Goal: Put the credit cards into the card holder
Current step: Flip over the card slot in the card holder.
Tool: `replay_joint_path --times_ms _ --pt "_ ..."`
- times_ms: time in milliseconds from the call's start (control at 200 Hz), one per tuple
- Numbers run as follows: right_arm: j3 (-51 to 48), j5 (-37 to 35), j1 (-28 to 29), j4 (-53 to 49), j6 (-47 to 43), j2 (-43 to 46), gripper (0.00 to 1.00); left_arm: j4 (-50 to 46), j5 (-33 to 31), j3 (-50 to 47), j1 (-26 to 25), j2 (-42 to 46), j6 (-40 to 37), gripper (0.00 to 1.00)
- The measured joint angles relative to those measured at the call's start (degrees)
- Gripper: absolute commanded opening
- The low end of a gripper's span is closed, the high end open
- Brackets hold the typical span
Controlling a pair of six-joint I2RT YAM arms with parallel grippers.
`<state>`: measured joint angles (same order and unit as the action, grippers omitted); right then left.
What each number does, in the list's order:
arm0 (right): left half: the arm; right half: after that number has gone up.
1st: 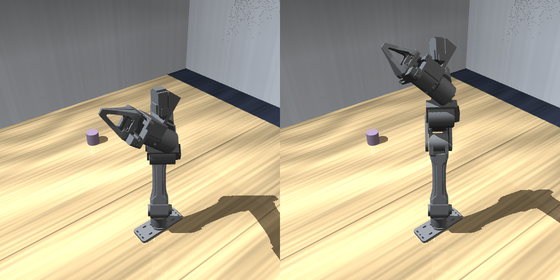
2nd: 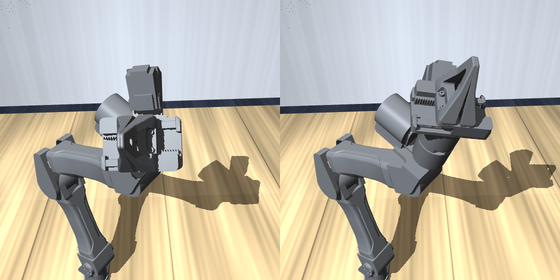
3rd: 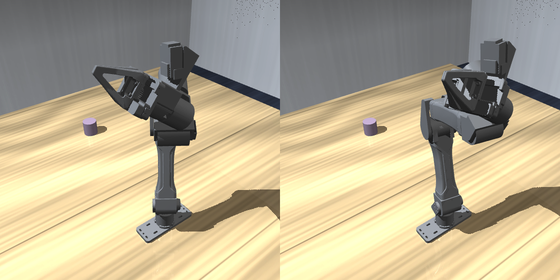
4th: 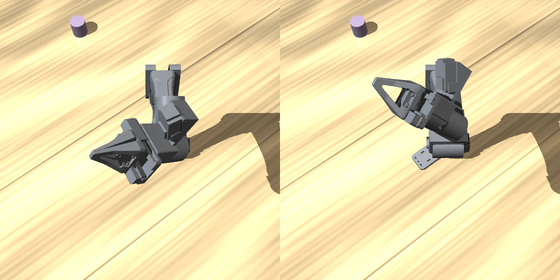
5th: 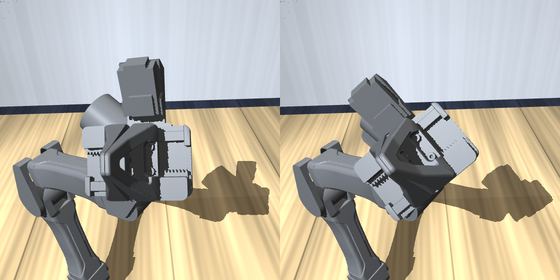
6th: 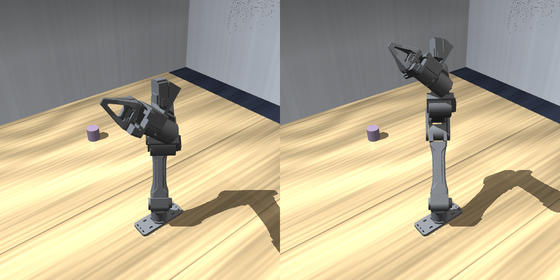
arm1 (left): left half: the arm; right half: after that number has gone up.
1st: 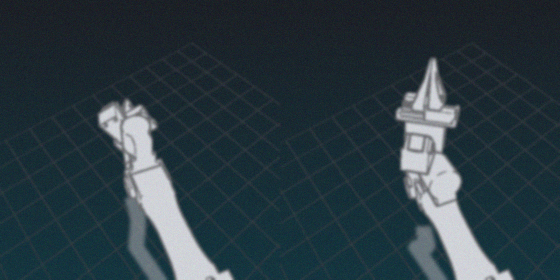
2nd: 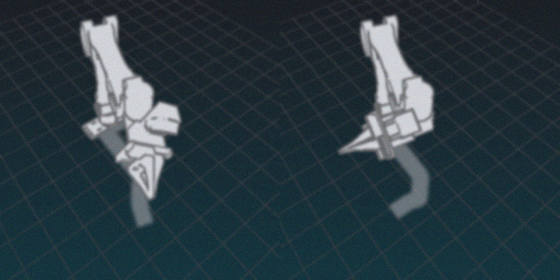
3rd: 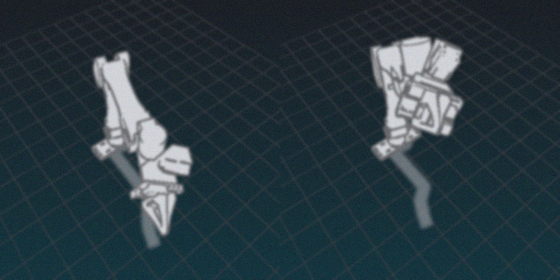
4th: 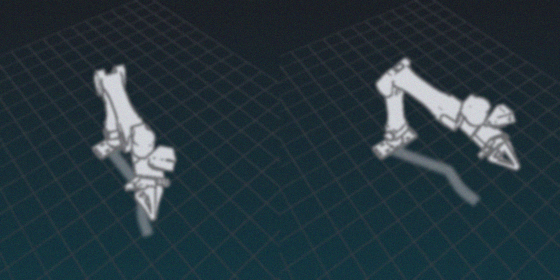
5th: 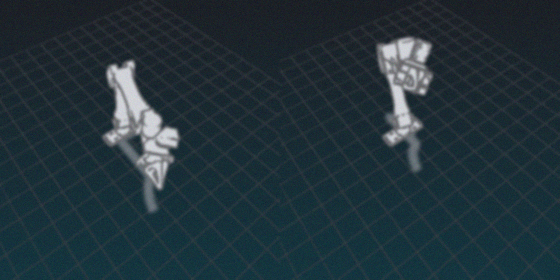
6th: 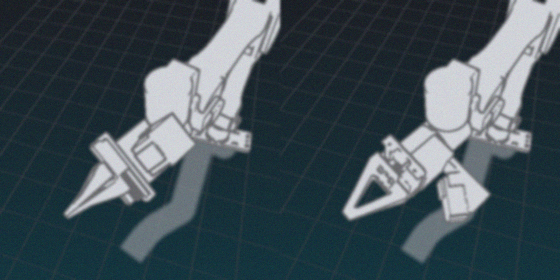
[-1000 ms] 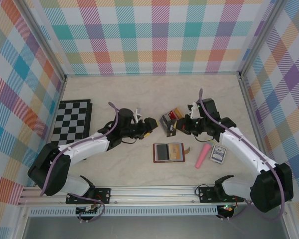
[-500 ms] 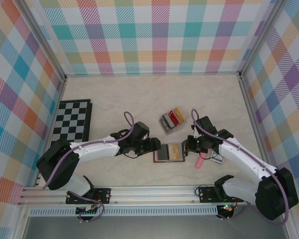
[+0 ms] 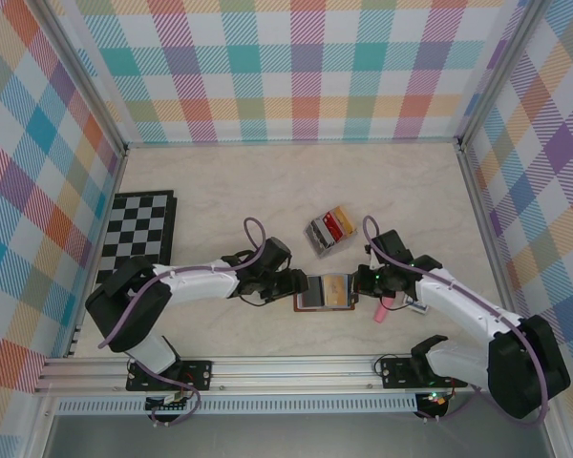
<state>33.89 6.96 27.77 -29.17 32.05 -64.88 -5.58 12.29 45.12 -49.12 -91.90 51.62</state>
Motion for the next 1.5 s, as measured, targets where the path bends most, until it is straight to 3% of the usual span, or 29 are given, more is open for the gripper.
replay_joint_path --times_ms 290,670,970,1285,1500 --pt "-0.57 1.77 0.00 2.56 0.68 0.07 0.06 1.16 0.04 0.02 -0.22 -1.84 0.46 0.45" --pt "2.45 5.97 0.11 3.21 3.06 1.09 0.09 1.22 -0.11 0.02 -0.26 -2.32 0.37 0.39" --pt "4.28 10.45 1.97 7.37 5.09 -1.55 0.10 0.83 -3.43 -0.26 -1.22 -0.55 0.48 0.45" --pt "5.16 11.91 6.29 11.61 7.17 -9.18 0.09 -2.49 -12.83 -5.35 -1.27 11.37 3.26 0.61" --pt "5.11 9.14 5.75 10.47 7.63 -7.54 0.09 -1.70 -12.44 -5.46 -1.27 10.95 2.51 0.62"
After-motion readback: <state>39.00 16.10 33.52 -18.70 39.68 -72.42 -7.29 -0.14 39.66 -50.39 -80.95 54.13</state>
